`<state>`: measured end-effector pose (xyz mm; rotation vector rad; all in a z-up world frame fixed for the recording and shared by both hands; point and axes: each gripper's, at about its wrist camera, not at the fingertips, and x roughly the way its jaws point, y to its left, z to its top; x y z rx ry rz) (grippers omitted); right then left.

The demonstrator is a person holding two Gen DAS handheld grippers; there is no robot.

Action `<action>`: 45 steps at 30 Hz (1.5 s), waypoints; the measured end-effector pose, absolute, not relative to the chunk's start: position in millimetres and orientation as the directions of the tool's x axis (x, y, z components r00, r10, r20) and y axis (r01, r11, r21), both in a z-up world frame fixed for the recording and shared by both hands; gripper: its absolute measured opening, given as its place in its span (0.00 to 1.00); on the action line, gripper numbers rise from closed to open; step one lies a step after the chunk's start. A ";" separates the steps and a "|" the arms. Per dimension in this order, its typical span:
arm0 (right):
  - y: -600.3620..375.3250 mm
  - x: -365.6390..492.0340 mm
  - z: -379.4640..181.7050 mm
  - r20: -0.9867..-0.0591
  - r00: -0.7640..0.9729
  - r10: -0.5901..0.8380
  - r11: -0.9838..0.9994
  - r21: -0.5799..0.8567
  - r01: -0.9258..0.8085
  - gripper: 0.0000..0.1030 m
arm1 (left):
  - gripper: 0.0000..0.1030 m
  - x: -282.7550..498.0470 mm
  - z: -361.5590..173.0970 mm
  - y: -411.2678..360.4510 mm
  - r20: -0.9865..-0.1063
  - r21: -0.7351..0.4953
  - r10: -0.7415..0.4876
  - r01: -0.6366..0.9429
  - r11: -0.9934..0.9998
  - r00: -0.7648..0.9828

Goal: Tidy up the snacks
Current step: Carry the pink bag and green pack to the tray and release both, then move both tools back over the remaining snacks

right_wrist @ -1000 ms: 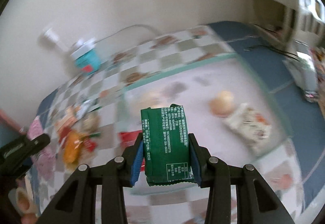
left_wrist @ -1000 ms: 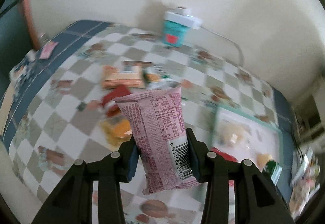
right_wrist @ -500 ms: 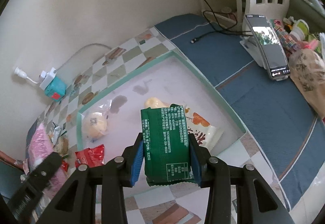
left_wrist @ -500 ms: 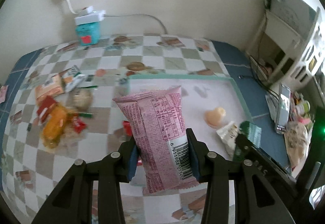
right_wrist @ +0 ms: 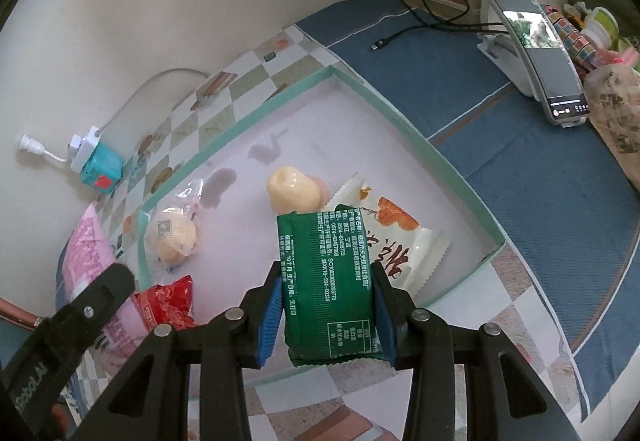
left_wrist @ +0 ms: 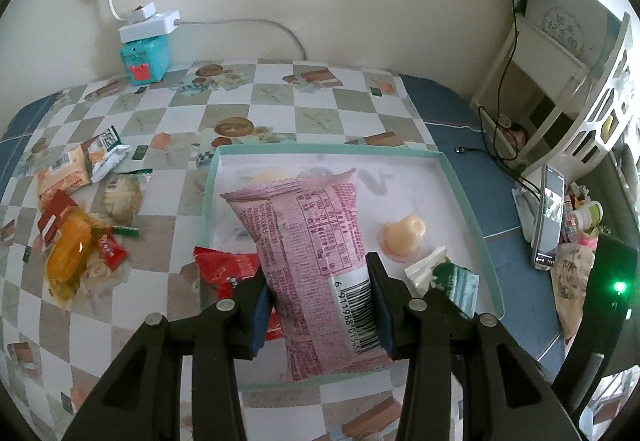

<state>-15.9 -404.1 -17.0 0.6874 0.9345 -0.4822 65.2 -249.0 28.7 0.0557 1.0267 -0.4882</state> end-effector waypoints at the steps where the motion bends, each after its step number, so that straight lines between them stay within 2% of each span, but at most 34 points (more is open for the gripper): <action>1: -403.7 -15.1 -17.0 -0.852 0.516 -0.085 0.693 0.322 0.645 0.43 | 0.44 66.2 27.7 -249.5 -0.832 -0.186 -0.367 0.414 0.891 0.417; 4: -402.6 -12.8 -15.7 -0.850 0.520 -0.085 0.701 0.320 0.638 0.44 | 0.46 69.1 25.4 -250.7 -0.833 -0.194 -0.369 0.408 0.892 0.412; 5: -402.1 -12.3 -15.0 -0.850 0.520 -0.086 0.702 0.318 0.637 0.44 | 0.54 70.0 25.2 -250.4 -0.832 -0.195 -0.371 0.408 0.892 0.413; 6: -400.9 -11.5 -14.2 -0.851 0.518 -0.089 0.706 0.313 0.635 0.44 | 0.66 70.6 25.6 -249.9 -0.830 -0.198 -0.374 0.408 0.891 0.414; 8: -399.9 -11.3 -13.4 -0.853 0.515 -0.091 0.709 0.307 0.635 0.46 | 0.76 71.6 27.1 -247.6 -0.828 -0.204 -0.379 0.408 0.890 0.414; 10: -399.0 -10.8 -13.2 -0.857 0.506 -0.097 0.709 0.298 0.639 0.57 | 0.76 73.2 28.4 -244.3 -0.828 -0.197 -0.371 0.401 0.895 0.421; 13: -396.6 -9.2 -13.1 -0.863 0.494 -0.103 0.716 0.281 0.639 0.62 | 0.81 79.2 27.3 -233.8 -0.843 -0.185 -0.338 0.365 0.912 0.417; 15: -395.6 -8.4 -13.9 -0.868 0.484 -0.109 0.718 0.268 0.642 0.72 | 0.86 86.1 23.7 -221.9 -0.864 -0.157 -0.287 0.320 0.934 0.414; 18: -392.4 -5.9 -15.6 -0.875 0.470 -0.118 0.727 0.246 0.641 0.79 | 0.87 97.9 17.1 -197.3 -0.887 -0.078 -0.176 0.237 0.968 0.427; 22: -386.3 -2.2 -16.0 -0.875 0.467 -0.128 0.741 0.229 0.631 0.97 | 0.89 114.5 8.3 -155.0 -0.900 0.014 -0.032 0.102 0.995 0.435; 23: -384.0 -0.9 -15.4 -0.873 0.470 -0.130 0.747 0.225 0.625 0.99 | 0.90 119.0 6.9 -141.4 -0.901 0.028 -0.001 0.060 0.998 0.433; 31: -362.3 11.6 -10.2 -0.860 0.497 -0.112 0.784 0.231 0.576 1.00 | 0.94 133.7 17.1 -73.7 -0.871 0.077 0.130 -0.129 0.989 0.475; 45: -293.4 37.8 2.7 -0.814 0.580 -0.039 0.861 0.267 0.433 1.00 | 0.97 137.2 36.6 23.9 -0.834 -0.063 0.122 -0.313 0.948 0.537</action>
